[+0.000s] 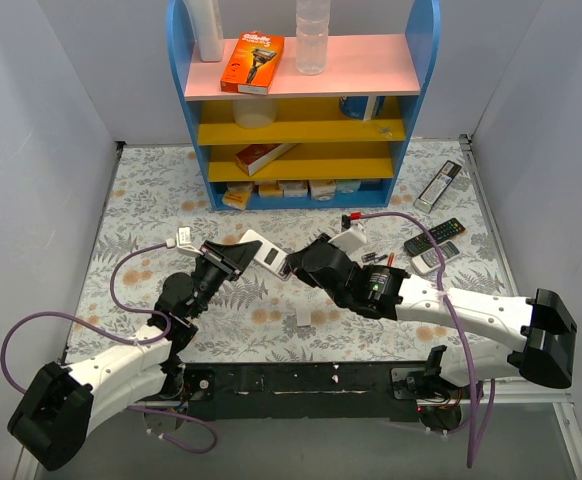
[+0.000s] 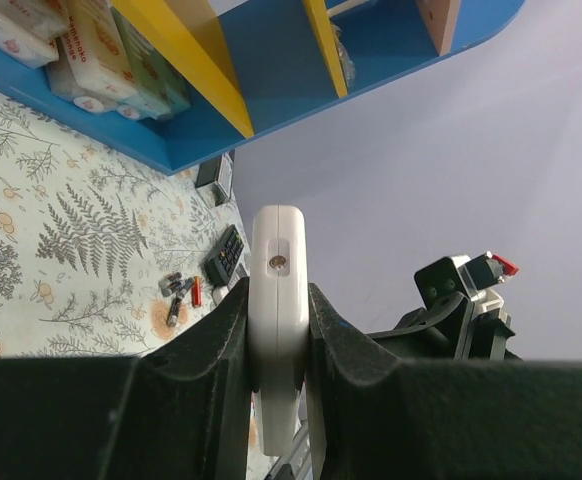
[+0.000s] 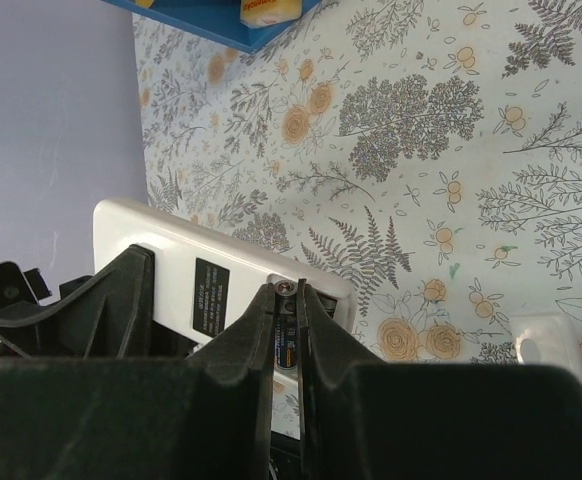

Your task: Load the batteries into the remote control

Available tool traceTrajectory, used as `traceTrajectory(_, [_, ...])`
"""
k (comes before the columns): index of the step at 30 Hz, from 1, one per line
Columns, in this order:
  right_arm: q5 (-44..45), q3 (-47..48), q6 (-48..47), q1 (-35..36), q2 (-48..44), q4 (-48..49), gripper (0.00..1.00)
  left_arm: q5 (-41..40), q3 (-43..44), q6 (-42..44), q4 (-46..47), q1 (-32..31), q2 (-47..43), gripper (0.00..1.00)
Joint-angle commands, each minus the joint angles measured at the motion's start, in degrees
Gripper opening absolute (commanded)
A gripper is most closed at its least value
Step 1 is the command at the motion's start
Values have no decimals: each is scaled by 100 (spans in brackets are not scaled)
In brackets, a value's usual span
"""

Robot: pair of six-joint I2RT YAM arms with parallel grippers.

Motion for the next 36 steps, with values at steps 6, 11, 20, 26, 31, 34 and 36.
traceTrajectory(6, [654,215,36,48,-230,-214,2,-62,204,-41,126,-112,-204,0])
traceTrajectory(11, [725,206,27,74,-266,-241,2,-70,213,-59,143,-155,-195,0])
traceTrajectory(20, [593,259,-43,224,-125,-197,2,-141,239,-67,170,-226,-168,0])
traceTrajectory(26, [540,259,-52,355,-55,-223,2,-246,274,-67,170,-235,-177,0])
traceTrajectory(31, [549,259,18,382,-46,-337,2,-325,301,-76,152,-243,-203,0])
traceTrajectory(34, [663,163,62,382,-116,-329,2,-334,310,-67,117,-243,-256,0])
traceTrajectory(36, [663,145,71,382,-134,-311,2,-325,292,-76,108,-243,-256,0])
